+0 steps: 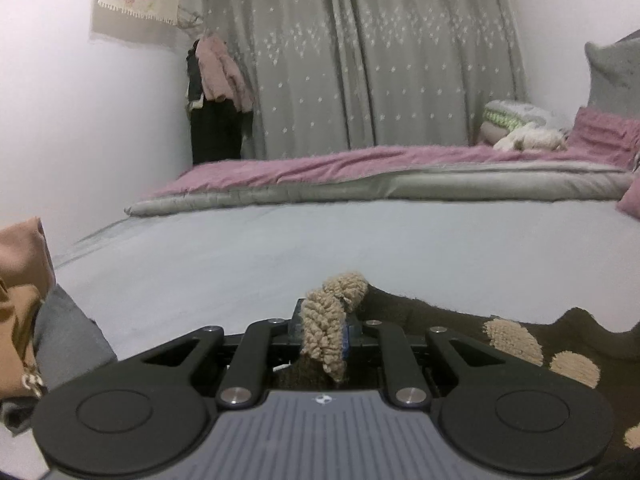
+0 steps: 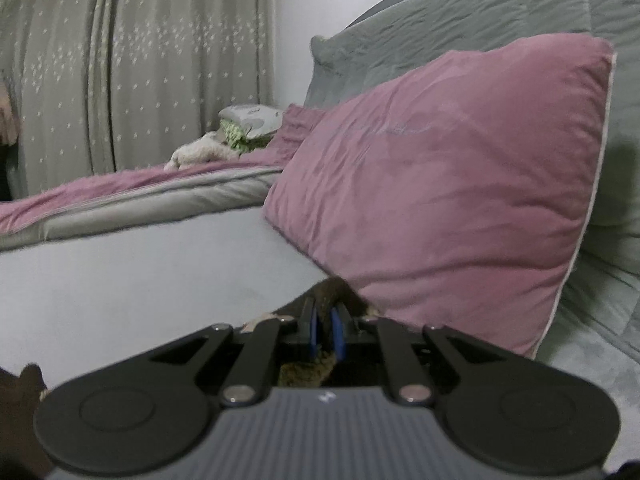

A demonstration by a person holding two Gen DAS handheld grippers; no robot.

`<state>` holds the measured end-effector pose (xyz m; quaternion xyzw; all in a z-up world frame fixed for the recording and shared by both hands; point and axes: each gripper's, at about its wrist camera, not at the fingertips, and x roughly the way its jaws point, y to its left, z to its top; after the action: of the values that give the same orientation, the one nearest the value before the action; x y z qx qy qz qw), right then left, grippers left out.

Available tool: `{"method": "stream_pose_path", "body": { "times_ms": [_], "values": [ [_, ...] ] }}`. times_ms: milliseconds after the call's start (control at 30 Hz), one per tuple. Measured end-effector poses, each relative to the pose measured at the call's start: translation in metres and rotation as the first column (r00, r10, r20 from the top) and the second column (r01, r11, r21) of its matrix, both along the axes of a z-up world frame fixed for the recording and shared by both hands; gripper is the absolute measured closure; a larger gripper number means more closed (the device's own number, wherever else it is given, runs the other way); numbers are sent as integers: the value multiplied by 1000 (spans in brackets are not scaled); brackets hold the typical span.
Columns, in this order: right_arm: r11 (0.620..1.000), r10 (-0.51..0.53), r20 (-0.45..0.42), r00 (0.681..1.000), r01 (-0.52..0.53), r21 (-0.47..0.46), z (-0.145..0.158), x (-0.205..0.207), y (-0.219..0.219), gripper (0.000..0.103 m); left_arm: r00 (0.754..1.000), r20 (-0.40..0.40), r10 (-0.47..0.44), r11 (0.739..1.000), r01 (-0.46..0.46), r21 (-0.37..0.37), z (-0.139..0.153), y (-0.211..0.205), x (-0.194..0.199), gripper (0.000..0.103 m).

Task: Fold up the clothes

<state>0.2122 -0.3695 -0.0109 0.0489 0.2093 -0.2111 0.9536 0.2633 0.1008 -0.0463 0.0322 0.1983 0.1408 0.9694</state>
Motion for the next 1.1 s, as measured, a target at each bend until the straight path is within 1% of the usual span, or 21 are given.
{"method": "stream_pose_path", "body": {
  "times_ms": [167, 233, 300, 333, 367, 433, 467, 533, 633, 700, 867, 1100],
  "values": [
    [1000, 13, -43, 999, -14, -22, -19, 2, 7, 94, 995, -103, 15, 1000, -13, 20, -27, 2, 16, 86],
    [1000, 14, -49, 999, -15, -12, -21, 0, 8, 92, 991, -130, 12, 1000, -8, 28, -33, 0, 15, 79],
    [1000, 12, -49, 999, -12, -3, -20, -5, 9, 88, 991, -133, 8, 1000, -4, 30, -33, -4, 11, 75],
    [1000, 16, -46, 999, -16, 1, -18, -8, 9, 84, 992, -130, 6, 1000, -2, 28, -32, -6, 7, 72],
    [1000, 20, -43, 999, -20, 4, -16, -10, 8, 74, 992, -127, 3, 1000, 0, 27, -29, -8, 3, 70],
    [999, 29, -40, 999, -28, 15, -12, -18, 10, 64, 992, -125, -4, 1000, 7, 25, -23, -13, -7, 62],
    [999, 33, -39, 999, -33, 25, -10, -23, 11, 60, 992, -126, -8, 1000, 11, 24, -20, -15, -11, 60],
    [998, 43, -39, 998, -41, 43, -7, -32, 15, 55, 991, -132, -21, 1000, 23, 16, -12, -19, -23, 52],
    [996, 57, -37, 998, -54, 71, -2, -46, 20, 51, 989, -141, -40, 999, 42, 10, -3, -26, -37, 44],
    [993, 64, -39, 997, -60, 102, -1, -57, 22, 50, 987, -151, -51, 998, 54, 15, 0, -31, -50, 40],
    [982, 75, -42, 996, -67, 179, -2, -89, 33, 46, 976, -199, -86, 996, 81, -32, 5, -39, -81, 40],
    [955, 94, -64, 994, -72, 288, -11, -130, 55, 45, 959, -254, -123, 988, 95, -121, 5, -44, -126, 40]
  ]
}}
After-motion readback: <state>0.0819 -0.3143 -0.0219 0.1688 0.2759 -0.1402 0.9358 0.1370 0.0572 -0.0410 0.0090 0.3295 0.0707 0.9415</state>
